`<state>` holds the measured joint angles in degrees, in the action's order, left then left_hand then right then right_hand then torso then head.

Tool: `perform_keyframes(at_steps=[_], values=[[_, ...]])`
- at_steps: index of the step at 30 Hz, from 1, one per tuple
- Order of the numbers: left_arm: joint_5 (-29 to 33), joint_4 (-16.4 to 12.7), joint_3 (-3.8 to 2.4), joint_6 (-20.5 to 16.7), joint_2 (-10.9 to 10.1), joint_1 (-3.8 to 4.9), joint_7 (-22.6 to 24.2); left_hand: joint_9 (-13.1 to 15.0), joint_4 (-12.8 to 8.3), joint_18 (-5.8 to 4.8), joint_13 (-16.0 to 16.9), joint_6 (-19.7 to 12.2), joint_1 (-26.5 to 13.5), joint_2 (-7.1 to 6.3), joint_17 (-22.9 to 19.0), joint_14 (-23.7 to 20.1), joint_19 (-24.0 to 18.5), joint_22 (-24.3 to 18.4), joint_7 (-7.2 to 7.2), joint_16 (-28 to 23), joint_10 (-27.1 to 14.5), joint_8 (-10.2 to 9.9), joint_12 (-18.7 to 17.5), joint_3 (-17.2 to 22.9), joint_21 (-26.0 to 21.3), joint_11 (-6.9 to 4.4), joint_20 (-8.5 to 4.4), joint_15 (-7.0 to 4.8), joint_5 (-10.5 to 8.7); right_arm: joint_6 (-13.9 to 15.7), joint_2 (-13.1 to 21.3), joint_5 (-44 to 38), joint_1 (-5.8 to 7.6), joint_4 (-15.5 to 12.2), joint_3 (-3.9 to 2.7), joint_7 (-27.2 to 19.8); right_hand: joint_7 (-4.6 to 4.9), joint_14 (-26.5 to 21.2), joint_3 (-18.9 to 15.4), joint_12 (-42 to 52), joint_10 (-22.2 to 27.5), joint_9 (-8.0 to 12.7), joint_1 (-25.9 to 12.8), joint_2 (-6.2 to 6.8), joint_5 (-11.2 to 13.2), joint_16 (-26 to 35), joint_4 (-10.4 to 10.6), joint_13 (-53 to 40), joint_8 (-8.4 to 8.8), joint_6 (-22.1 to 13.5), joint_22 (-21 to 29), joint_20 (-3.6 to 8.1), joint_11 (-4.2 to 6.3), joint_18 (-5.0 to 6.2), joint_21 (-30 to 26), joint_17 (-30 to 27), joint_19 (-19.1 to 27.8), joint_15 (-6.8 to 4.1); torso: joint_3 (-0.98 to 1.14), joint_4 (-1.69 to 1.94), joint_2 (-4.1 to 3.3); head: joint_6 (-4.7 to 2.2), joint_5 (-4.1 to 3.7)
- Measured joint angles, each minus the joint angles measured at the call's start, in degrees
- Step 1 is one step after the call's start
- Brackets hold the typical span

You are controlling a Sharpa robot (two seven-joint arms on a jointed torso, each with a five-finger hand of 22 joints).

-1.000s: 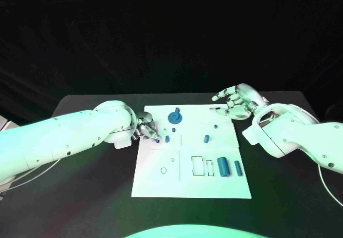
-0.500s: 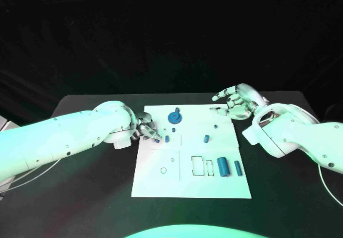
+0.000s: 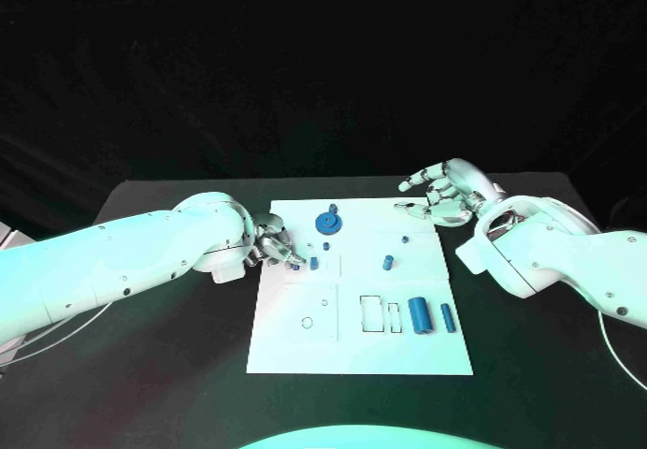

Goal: Assemble the parts on the task board

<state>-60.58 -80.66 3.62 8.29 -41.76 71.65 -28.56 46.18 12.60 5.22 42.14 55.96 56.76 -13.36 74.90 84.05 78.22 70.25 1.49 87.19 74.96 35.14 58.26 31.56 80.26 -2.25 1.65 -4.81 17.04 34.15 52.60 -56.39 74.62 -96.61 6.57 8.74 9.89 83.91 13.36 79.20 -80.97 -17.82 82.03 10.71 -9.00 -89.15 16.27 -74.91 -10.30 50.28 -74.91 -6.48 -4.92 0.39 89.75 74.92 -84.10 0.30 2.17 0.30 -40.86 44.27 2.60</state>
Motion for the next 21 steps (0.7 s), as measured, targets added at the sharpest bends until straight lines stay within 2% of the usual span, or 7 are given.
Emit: perform_keyframes(at_steps=[7,11,14,21], values=[[0.10,-0.15,-0.20,-0.36,-0.28,-0.15,0.04,-0.12,1.78,0.00,0.01,0.00,0.00,0.00,0.00,0.00,0.00,-0.04,0.00,0.00,-0.03,-0.04,0.00,-2.56,-0.18,0.03,0.00,0.00,0.00,0.00,0.00,0.02,-0.09,0.03,0.00,-0.03,0.00,0.00,0.00,0.00,0.00,0.00,0.00,0.00,0.00,0.00,0.00,0.00,0.00,0.00,0.00,0.00,0.00,0.00,0.00,0.00,0.00,0.00,0.04,-0.04,0.00,-0.01,-0.12],[0.62,-0.29,-0.59,-1.43,-0.54,-0.23,0.09,-0.42,3.39,0.01,-4.26,-1.20,0.00,0.00,0.00,0.00,-0.77,-1.64,1.17,-0.86,-2.52,-0.99,-3.01,-5.44,-1.34,0.63,-0.09,0.00,-0.27,0.00,0.00,0.03,-0.12,0.08,0.00,-0.03,0.00,0.00,0.00,0.00,0.00,0.00,0.00,0.00,0.00,0.00,0.00,0.00,0.00,0.00,0.00,0.00,0.00,0.00,0.00,-0.01,0.00,0.00,0.04,-0.02,0.00,-0.01,-0.23],[1.03,-0.50,-0.88,-2.20,-0.68,-0.23,0.13,-0.42,3.85,0.01,-5.70,-1.71,0.00,0.00,0.00,0.00,-1.06,-2.48,1.26,-0.89,-3.34,-1.05,-3.96,-6.36,-1.76,0.86,0.21,0.00,-0.54,0.01,0.00,0.03,-0.15,0.12,0.00,-0.03,0.00,0.00,0.00,0.00,0.00,0.00,0.00,0.00,0.00,0.00,0.00,0.00,0.00,0.00,0.01,0.00,0.00,0.00,0.00,-0.01,0.00,0.00,0.08,-0.01,0.00,-0.05,-0.29],[2.11,-1.73,-2.26,-4.58,-1.76,-0.23,0.39,-0.35,3.98,0.00,-8.05,-3.14,0.78,0.16,0.00,-0.13,-2.40,-4.28,1.69,-1.66,-5.30,-1.05,-5.41,-7.97,-2.92,1.35,0.49,0.13,-0.54,0.01,-0.02,0.04,-0.20,0.19,0.00,-0.04,0.00,0.00,0.00,0.00,0.00,0.00,0.00,0.00,0.00,0.00,0.00,0.00,0.00,0.00,0.01,0.00,0.00,0.00,0.00,-0.01,0.00,0.00,0.10,0.03,0.07,-0.15,-0.36]])
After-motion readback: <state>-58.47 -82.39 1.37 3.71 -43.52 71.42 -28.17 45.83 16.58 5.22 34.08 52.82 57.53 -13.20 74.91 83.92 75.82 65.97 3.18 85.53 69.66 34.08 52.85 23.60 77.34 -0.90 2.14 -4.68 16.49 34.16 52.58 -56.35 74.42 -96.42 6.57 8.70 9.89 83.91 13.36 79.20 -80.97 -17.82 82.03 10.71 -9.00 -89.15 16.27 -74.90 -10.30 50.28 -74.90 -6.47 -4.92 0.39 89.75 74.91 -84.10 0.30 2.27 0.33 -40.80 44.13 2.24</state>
